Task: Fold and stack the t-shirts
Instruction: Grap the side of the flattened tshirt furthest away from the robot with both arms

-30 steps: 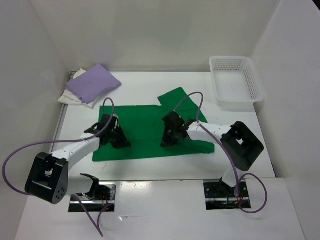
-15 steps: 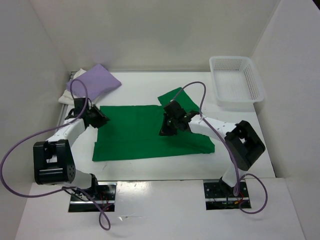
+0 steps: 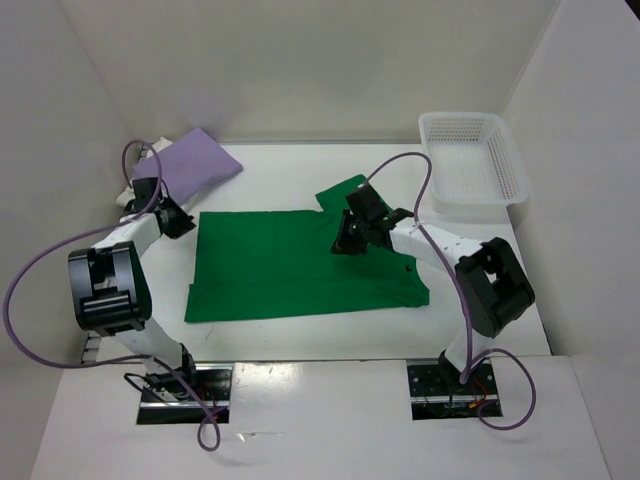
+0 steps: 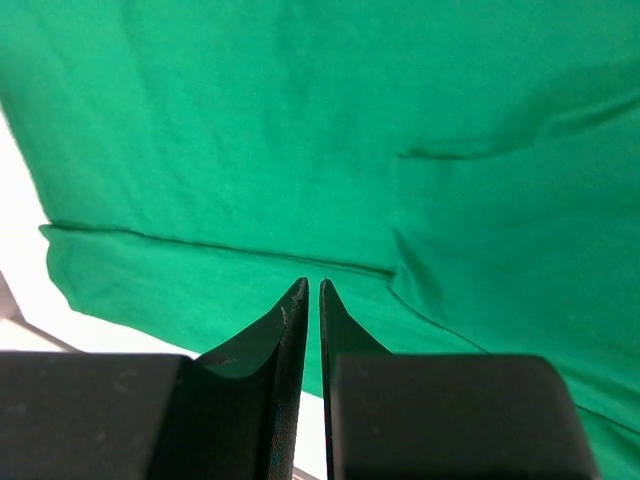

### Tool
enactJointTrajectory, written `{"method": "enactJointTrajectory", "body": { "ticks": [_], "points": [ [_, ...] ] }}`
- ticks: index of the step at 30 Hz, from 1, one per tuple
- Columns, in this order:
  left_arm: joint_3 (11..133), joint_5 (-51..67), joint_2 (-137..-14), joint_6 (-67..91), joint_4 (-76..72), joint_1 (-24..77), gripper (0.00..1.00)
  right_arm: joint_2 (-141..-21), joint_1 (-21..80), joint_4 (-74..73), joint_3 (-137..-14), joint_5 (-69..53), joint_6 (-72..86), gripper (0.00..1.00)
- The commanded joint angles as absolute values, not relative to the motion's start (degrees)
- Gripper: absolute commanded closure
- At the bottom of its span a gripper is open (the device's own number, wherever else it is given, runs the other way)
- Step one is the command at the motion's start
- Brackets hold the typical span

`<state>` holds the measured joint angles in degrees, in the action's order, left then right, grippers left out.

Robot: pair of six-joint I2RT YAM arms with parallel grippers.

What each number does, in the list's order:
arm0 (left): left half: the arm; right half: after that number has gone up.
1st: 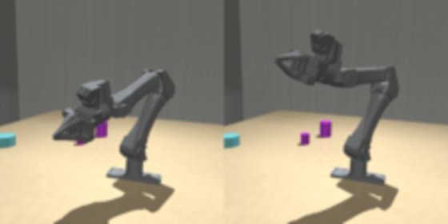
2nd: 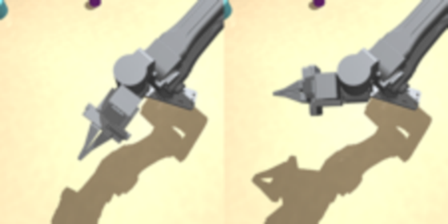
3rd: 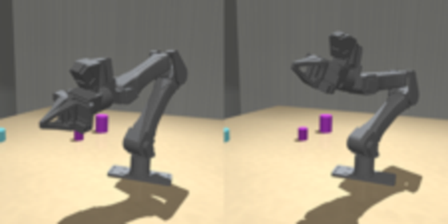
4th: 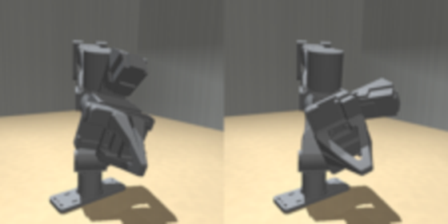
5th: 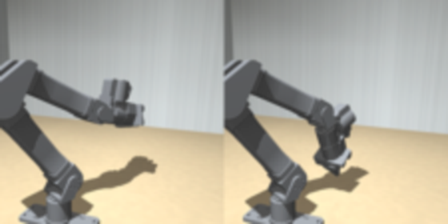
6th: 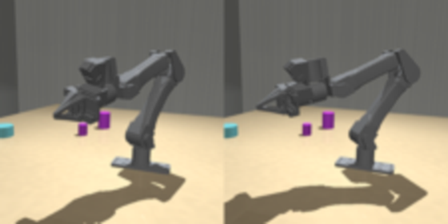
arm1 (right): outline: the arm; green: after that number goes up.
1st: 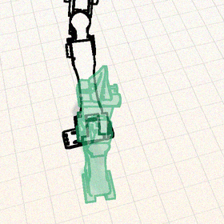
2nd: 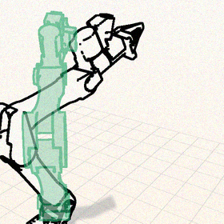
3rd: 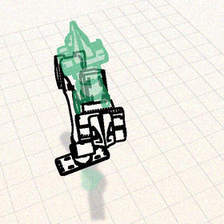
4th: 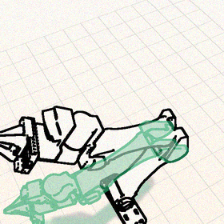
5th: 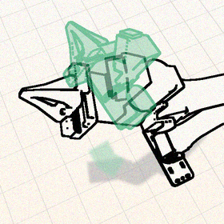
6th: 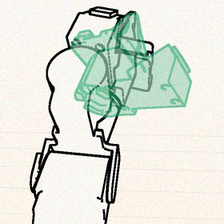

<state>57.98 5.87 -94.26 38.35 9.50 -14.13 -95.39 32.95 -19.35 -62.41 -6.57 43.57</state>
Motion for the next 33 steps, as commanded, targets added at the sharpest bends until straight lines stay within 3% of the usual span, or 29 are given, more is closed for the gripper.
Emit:
{"method": "enactJointTrajectory", "body": {
  "ticks": [1,2,10,21,27,33],
  "points": [
    [62.73,3.08,-98.43,35.78,7.65,-14.15,0.82,-96.59,32.78,-18.46,-66.62,-7.55,42.10,0.86],
    [64.06,1.86,-99.66,35.77,7.65,-13.11,0.77,-97.20,32.78,-17.93,-66.62,-8.08,42.10,0.86],
    [73.65,-2.02,-109.33,33.93,8.18,-10.72,0.68,-98.96,32.78,-17.31,-67.68,-9.23,42.10,0.86],
    [79.28,-5.36,-116.28,32.17,9.93,-8.79,0.61,-99.49,32.78,-17.31,-68.20,-9.23,41.57,0.86],
    [80.42,-6.42,-118.04,31.12,10.46,-7.74,0.61,-99.49,32.78,-17.31,-68.20,-9.84,41.57,0.86],
    [79.81,-7.47,-118.04,31.11,10.46,-7.73,0.69,-99.49,32.78,-17.31,-69.52,-9.32,41.57,0.86]
  ]
}}
